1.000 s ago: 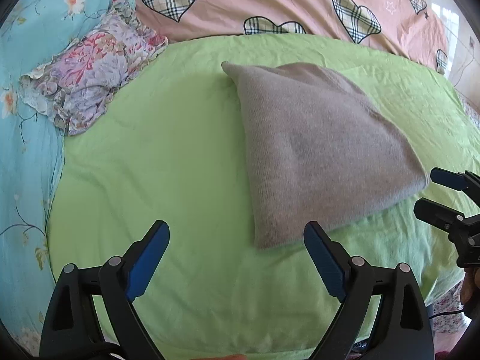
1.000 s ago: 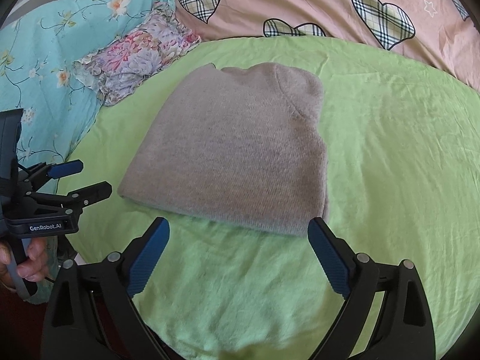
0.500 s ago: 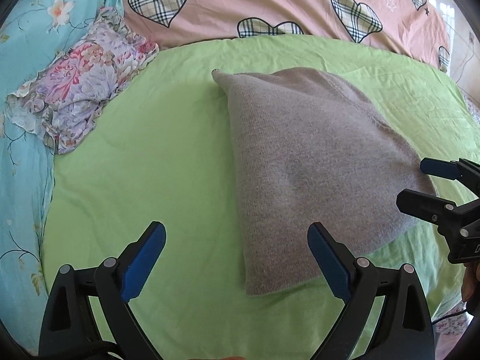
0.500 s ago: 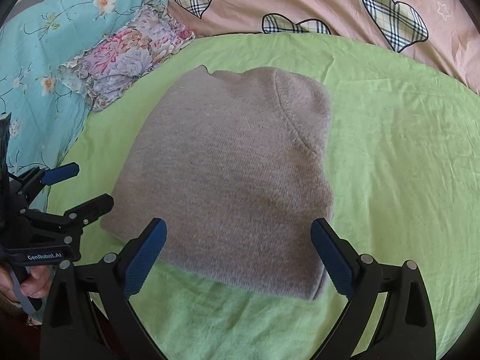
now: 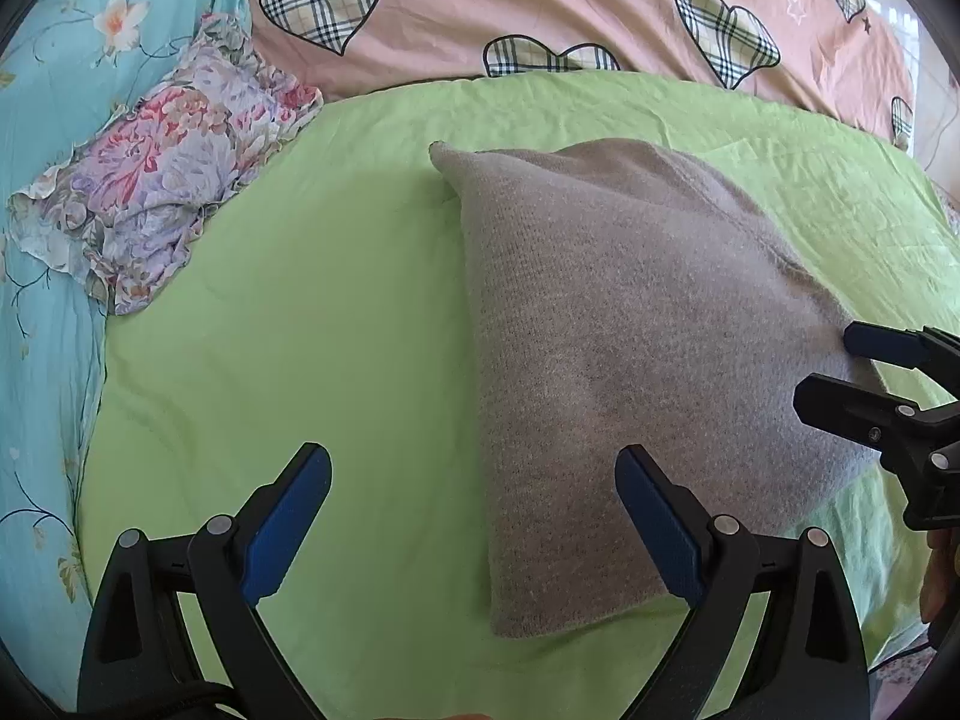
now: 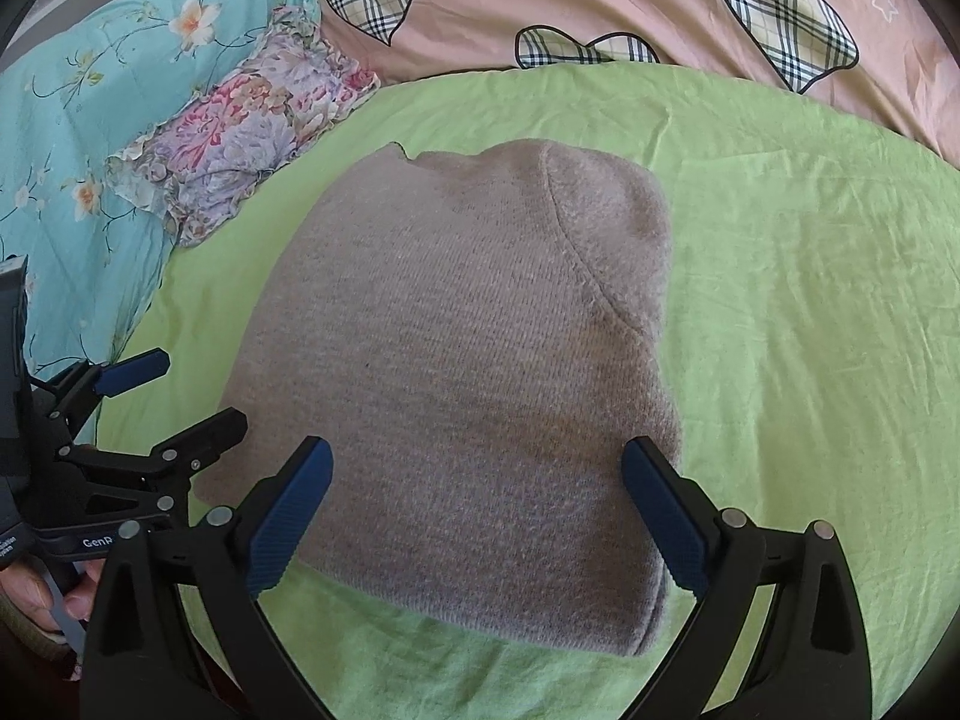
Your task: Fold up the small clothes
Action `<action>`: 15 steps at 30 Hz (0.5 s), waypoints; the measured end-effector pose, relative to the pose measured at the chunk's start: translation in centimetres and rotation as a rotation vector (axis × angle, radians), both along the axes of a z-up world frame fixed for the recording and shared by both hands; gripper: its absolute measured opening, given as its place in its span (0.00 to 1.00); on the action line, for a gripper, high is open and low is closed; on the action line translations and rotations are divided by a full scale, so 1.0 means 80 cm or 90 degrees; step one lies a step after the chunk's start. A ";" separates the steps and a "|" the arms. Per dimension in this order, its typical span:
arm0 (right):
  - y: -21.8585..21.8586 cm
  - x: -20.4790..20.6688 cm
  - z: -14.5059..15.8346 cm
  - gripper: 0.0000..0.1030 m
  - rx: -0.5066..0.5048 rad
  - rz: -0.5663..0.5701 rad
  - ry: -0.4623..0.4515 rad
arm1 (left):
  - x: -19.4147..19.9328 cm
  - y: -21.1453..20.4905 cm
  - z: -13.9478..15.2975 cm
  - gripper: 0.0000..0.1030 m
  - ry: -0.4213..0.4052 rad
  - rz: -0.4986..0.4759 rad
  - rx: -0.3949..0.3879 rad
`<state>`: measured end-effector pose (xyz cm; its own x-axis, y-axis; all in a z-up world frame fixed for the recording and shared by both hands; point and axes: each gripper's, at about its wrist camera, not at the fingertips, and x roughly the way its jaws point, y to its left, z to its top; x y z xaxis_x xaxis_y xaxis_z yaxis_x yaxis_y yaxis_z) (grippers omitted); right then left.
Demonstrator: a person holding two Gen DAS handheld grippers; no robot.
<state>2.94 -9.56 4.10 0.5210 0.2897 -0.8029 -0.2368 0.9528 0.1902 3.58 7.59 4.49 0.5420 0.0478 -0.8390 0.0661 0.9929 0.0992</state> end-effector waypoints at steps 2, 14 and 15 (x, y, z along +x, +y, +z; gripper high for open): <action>0.001 0.001 -0.001 0.94 0.001 -0.001 0.000 | 0.000 0.001 0.000 0.93 -0.002 0.001 -0.003; 0.003 0.002 -0.001 0.95 0.000 0.000 -0.002 | 0.001 -0.002 0.003 0.93 -0.011 0.004 -0.007; 0.004 0.003 -0.001 0.95 0.001 0.000 -0.002 | 0.001 -0.002 0.002 0.93 -0.012 0.003 -0.007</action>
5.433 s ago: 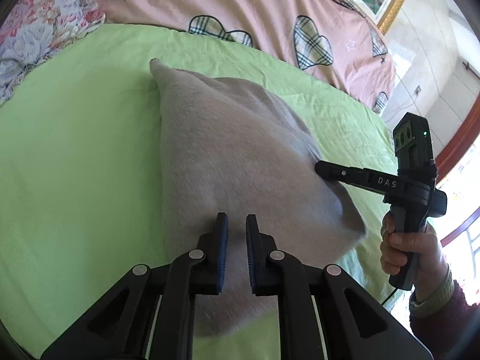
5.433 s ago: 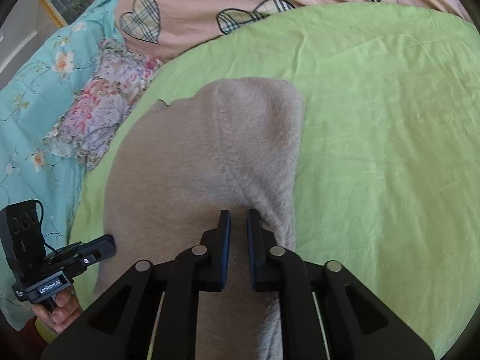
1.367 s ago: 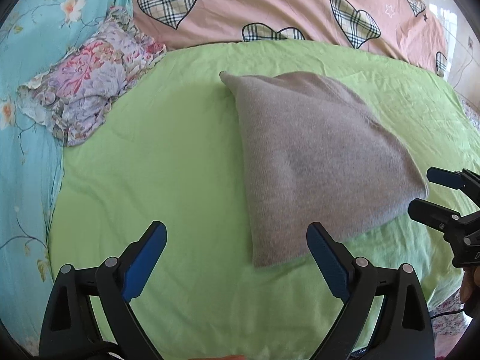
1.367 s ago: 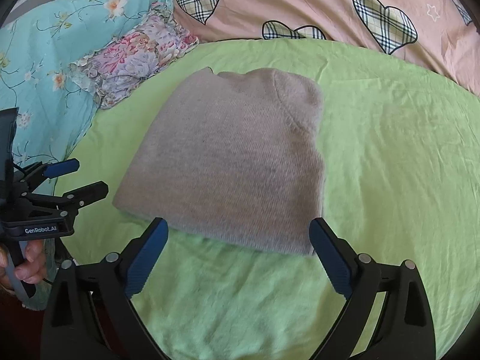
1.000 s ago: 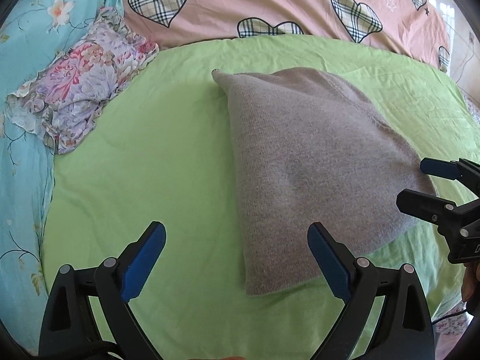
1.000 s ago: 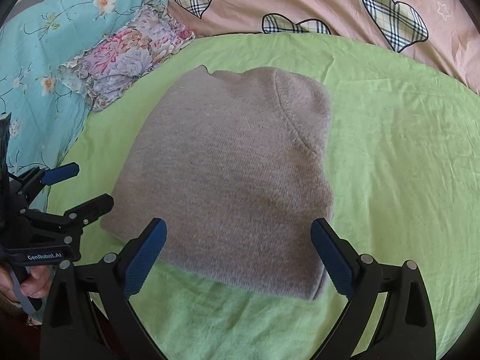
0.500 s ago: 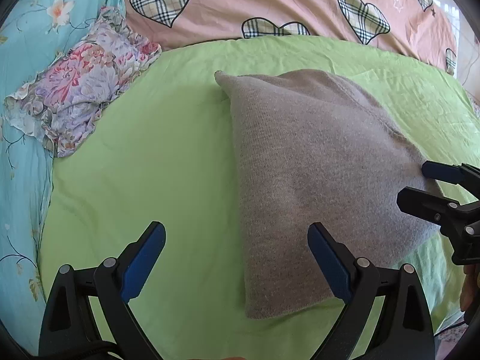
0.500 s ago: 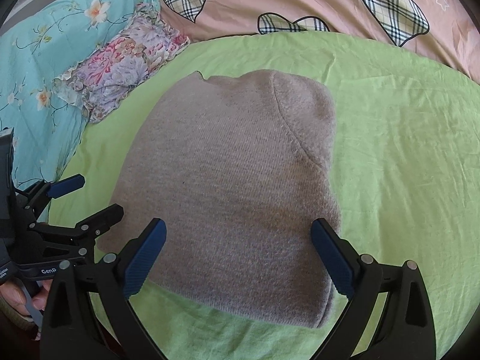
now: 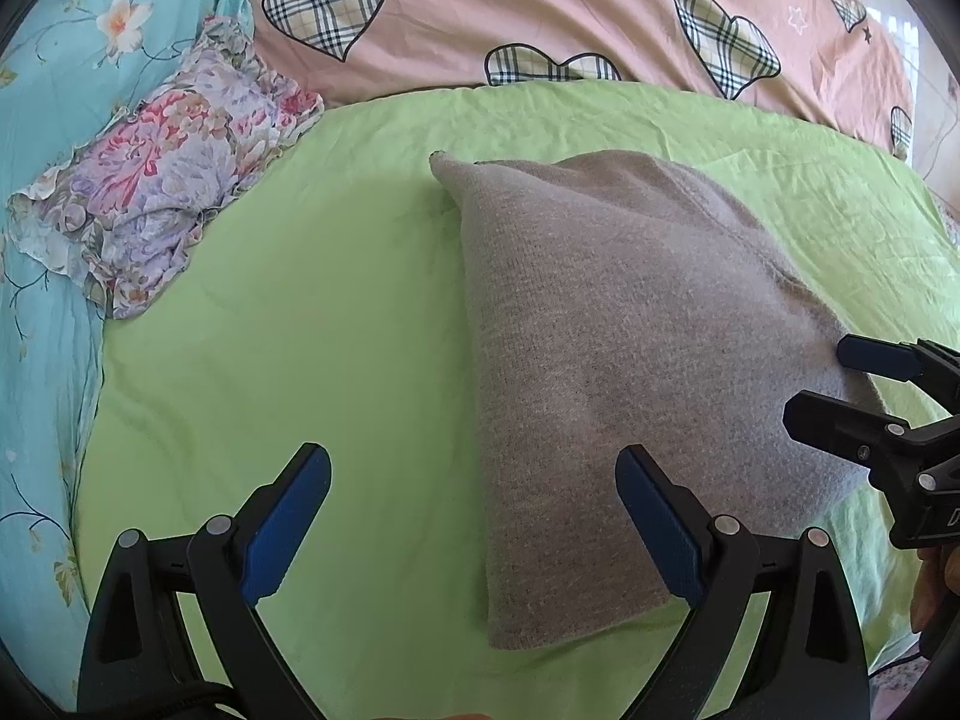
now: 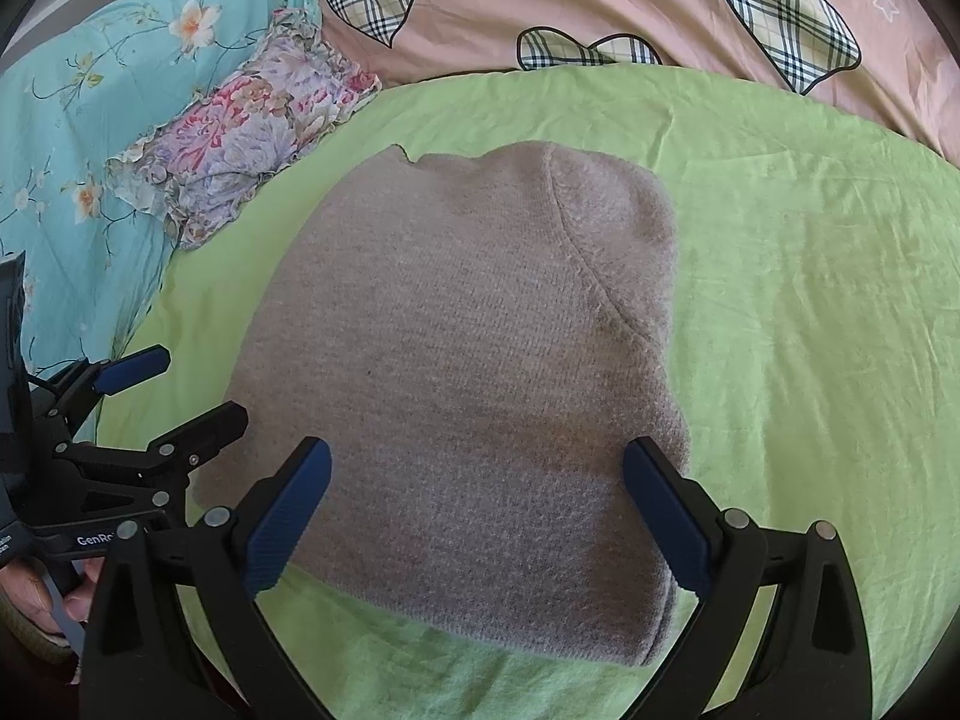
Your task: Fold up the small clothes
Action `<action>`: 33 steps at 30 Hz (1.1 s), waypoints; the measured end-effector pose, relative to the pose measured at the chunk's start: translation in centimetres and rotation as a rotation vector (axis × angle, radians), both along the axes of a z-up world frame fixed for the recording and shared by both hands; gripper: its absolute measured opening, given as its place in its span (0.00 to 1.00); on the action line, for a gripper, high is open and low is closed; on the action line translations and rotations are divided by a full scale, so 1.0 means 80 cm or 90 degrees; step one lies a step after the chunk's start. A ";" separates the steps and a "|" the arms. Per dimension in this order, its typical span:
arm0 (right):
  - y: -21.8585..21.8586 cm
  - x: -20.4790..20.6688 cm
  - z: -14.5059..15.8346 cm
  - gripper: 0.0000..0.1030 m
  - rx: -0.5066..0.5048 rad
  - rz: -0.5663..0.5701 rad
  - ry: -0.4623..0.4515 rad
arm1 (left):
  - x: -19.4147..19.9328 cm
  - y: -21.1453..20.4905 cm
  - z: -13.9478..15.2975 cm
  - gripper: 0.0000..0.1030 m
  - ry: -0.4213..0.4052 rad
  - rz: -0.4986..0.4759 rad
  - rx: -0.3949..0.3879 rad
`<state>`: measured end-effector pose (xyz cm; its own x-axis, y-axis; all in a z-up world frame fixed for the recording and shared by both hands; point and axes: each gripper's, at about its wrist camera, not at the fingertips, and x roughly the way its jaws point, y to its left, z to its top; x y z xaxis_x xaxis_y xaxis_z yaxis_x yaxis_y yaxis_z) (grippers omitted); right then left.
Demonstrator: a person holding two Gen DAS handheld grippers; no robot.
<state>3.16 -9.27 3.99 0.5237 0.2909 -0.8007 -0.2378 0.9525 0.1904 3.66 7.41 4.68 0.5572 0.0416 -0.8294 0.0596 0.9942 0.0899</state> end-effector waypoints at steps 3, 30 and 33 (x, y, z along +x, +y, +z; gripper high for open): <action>0.000 -0.001 0.000 0.95 0.000 -0.001 0.000 | 0.000 0.000 0.000 0.93 0.000 -0.001 -0.001; -0.003 -0.003 0.001 0.96 0.001 -0.003 -0.001 | -0.003 -0.003 0.001 0.94 0.000 -0.014 -0.008; -0.003 -0.003 0.002 0.96 0.001 -0.002 -0.002 | -0.003 -0.003 0.002 0.94 -0.002 -0.015 -0.008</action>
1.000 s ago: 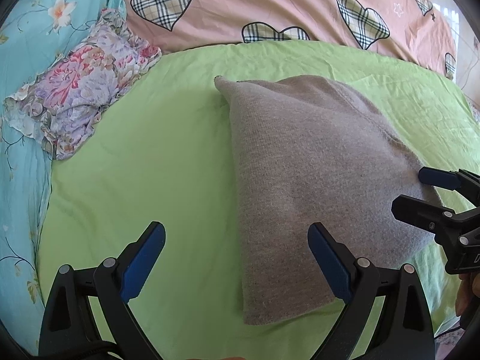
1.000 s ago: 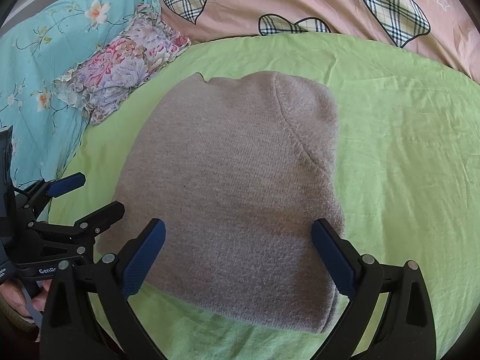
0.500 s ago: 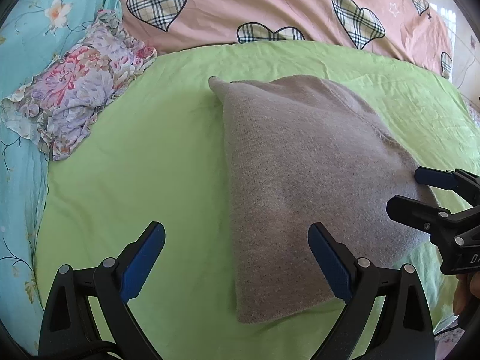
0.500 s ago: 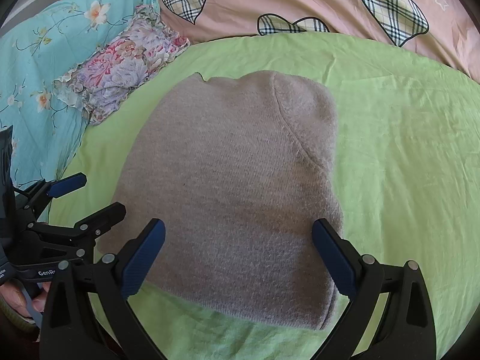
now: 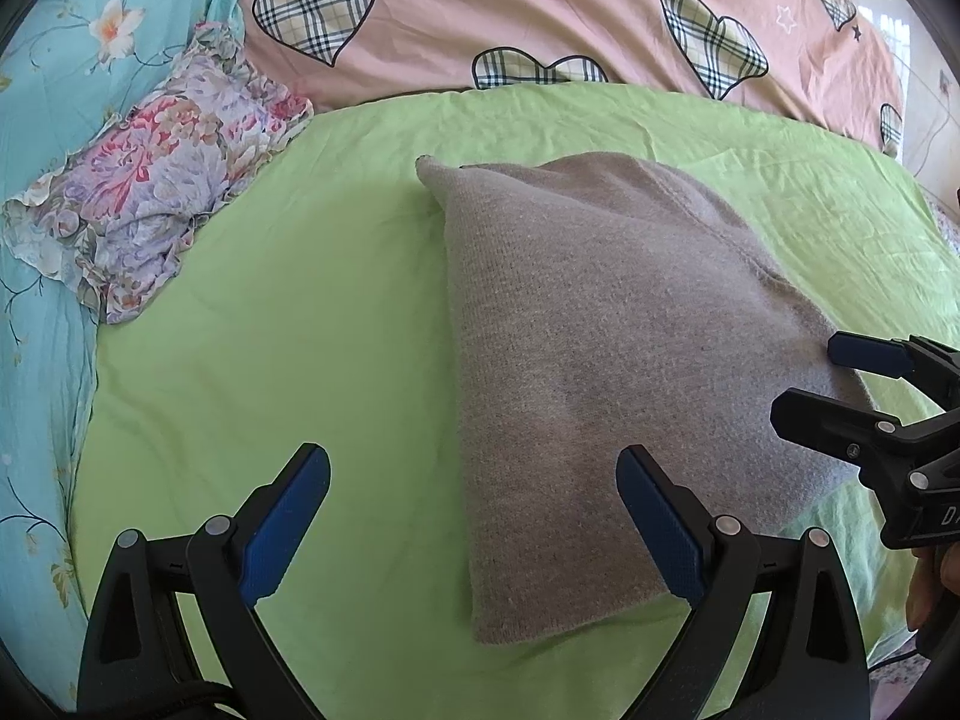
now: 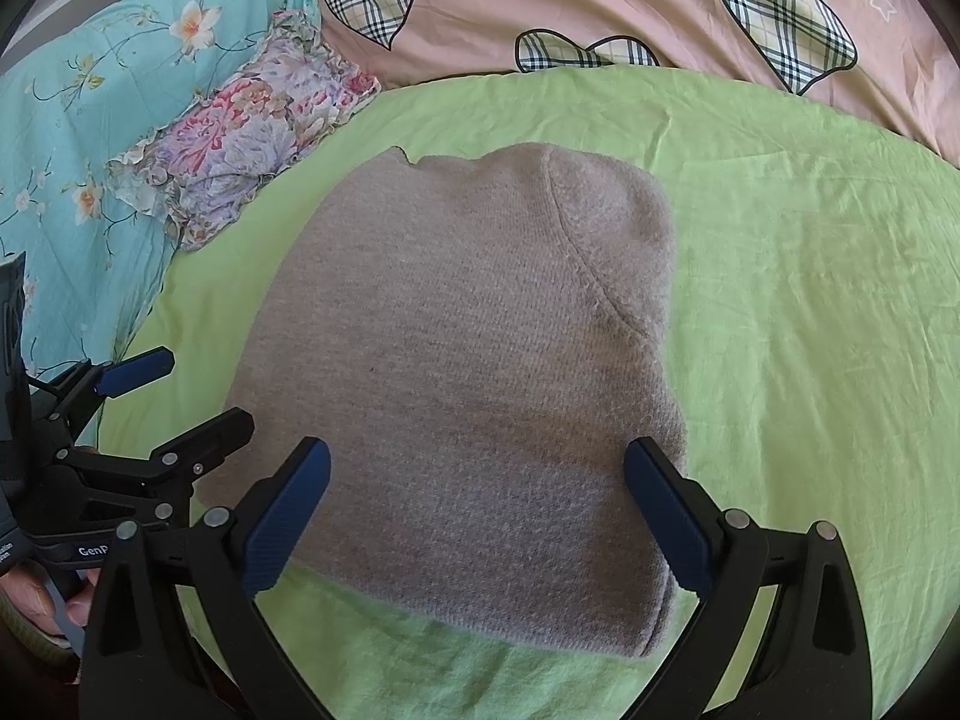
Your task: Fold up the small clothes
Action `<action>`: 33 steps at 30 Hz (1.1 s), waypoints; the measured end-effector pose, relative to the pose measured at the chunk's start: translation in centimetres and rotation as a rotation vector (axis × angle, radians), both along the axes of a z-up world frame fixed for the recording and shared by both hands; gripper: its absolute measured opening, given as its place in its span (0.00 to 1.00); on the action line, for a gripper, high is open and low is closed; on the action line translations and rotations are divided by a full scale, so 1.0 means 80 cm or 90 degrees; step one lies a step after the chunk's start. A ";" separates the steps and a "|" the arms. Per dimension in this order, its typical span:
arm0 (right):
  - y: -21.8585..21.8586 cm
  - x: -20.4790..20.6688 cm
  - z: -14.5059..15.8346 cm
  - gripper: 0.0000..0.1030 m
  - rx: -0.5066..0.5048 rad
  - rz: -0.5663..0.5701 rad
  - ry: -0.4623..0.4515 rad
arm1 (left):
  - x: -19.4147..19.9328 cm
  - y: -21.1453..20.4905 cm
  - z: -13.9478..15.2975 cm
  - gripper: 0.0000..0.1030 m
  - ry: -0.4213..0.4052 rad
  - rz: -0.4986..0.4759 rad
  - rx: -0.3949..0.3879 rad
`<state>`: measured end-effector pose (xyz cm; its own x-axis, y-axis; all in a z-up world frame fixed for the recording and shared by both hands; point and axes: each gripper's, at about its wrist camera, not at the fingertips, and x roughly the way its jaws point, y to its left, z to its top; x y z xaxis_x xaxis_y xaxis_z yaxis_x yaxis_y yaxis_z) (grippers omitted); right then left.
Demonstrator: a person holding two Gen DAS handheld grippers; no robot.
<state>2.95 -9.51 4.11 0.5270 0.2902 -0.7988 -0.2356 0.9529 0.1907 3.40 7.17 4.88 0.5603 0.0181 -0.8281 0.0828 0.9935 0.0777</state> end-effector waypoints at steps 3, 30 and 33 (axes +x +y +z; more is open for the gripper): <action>0.000 -0.002 0.001 0.96 0.000 -0.001 0.000 | -0.001 0.000 0.002 0.94 -0.001 0.001 0.000; 0.000 -0.002 0.003 0.96 0.000 -0.002 -0.002 | -0.002 -0.003 0.007 0.94 -0.003 -0.005 -0.002; 0.000 -0.002 0.003 0.96 0.001 -0.001 -0.002 | -0.002 -0.003 0.007 0.94 -0.004 -0.006 -0.002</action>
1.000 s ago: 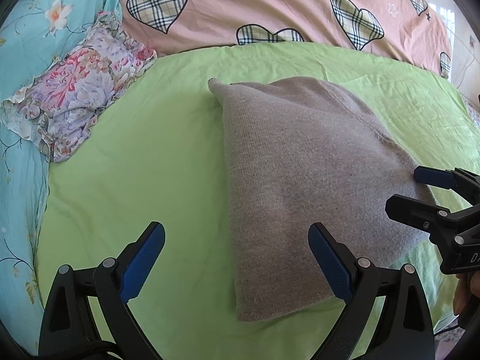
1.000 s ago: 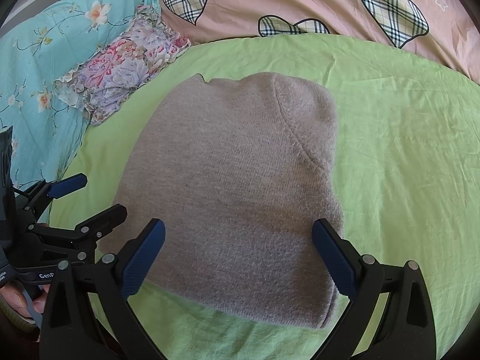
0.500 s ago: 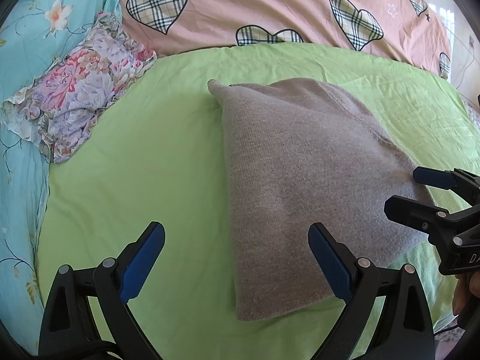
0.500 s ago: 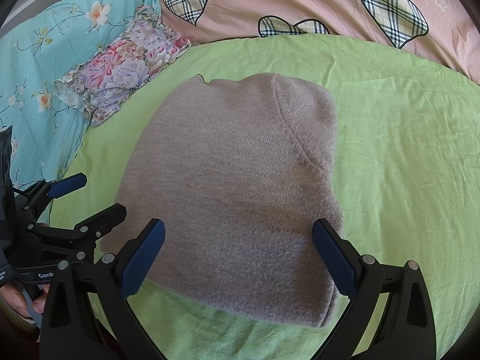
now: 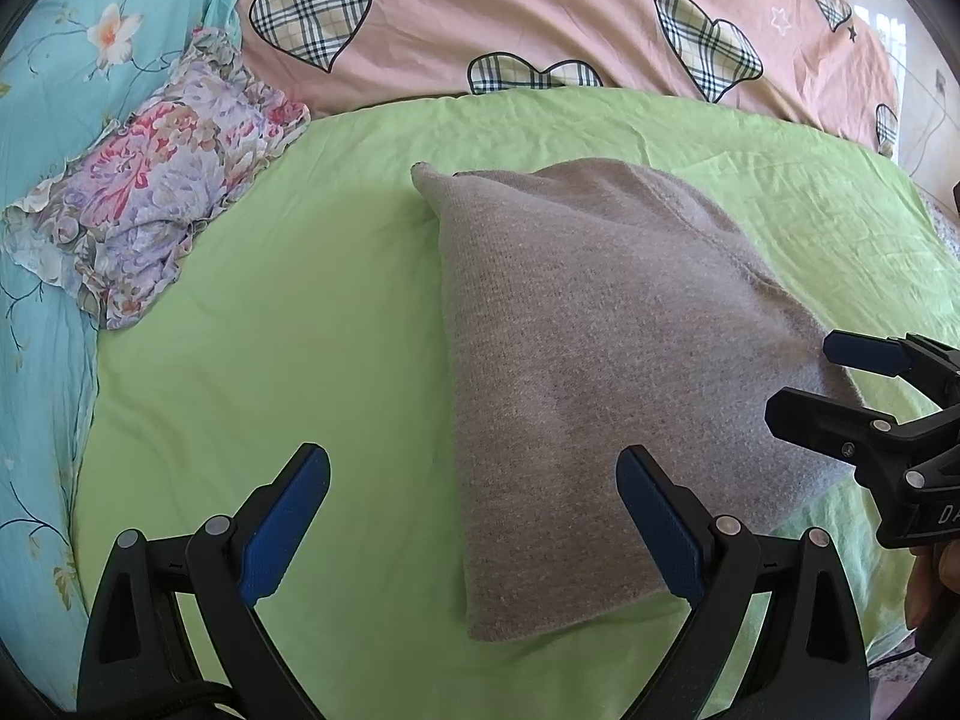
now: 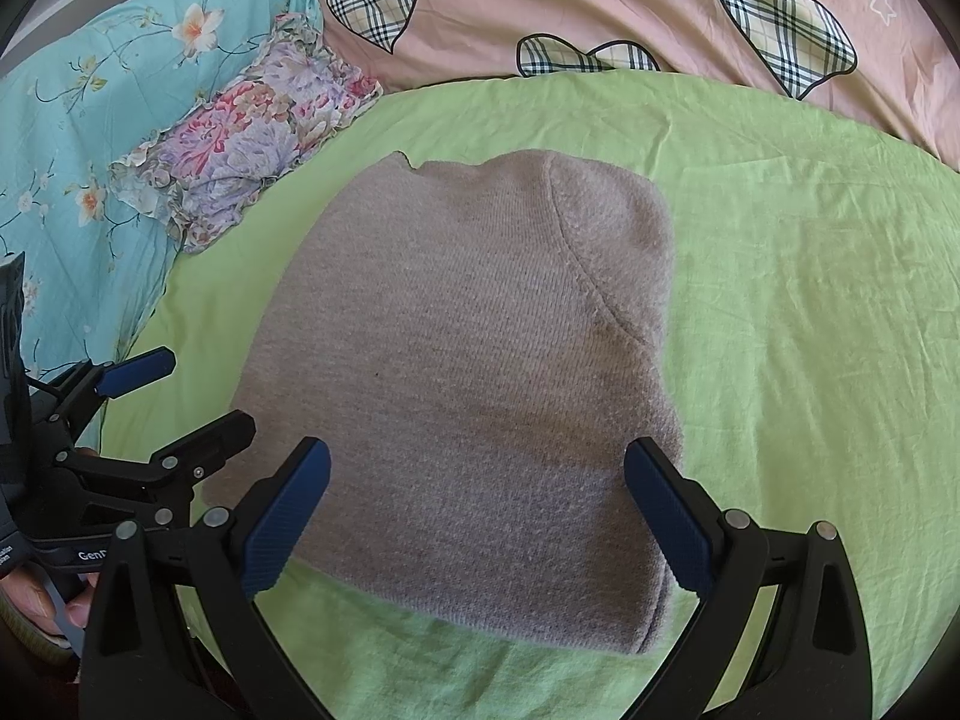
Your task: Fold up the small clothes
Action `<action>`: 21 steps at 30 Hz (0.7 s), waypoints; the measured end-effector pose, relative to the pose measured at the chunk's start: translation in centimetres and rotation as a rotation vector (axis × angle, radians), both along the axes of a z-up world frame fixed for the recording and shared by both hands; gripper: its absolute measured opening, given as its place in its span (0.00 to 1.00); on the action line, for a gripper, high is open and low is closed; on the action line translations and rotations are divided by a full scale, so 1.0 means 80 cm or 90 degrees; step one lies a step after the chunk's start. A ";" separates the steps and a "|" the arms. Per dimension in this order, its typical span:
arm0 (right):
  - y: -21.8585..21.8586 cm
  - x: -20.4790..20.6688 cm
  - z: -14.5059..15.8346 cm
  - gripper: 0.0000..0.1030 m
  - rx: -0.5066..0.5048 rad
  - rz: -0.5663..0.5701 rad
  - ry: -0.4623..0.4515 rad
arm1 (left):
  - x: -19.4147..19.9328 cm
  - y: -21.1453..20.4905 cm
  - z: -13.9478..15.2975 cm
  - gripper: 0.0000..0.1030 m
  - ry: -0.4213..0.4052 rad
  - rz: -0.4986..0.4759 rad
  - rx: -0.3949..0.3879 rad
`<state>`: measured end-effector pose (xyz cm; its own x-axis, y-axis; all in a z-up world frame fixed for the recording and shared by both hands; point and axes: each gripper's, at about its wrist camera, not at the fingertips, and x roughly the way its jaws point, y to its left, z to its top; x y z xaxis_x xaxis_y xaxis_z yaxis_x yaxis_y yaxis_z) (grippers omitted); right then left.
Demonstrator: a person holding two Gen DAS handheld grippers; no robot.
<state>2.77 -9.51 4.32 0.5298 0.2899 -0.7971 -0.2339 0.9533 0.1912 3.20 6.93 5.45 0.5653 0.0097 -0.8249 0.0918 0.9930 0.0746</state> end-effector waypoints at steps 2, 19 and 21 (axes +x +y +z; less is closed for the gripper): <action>0.000 -0.001 0.002 0.96 0.000 0.000 -0.002 | 0.000 0.000 0.000 0.94 -0.001 0.000 0.000; 0.000 -0.004 0.009 0.96 0.001 -0.004 -0.004 | -0.003 -0.003 0.003 0.94 -0.005 -0.003 -0.001; 0.000 -0.004 0.009 0.96 0.002 -0.004 -0.004 | -0.003 -0.003 0.003 0.94 -0.005 -0.002 0.000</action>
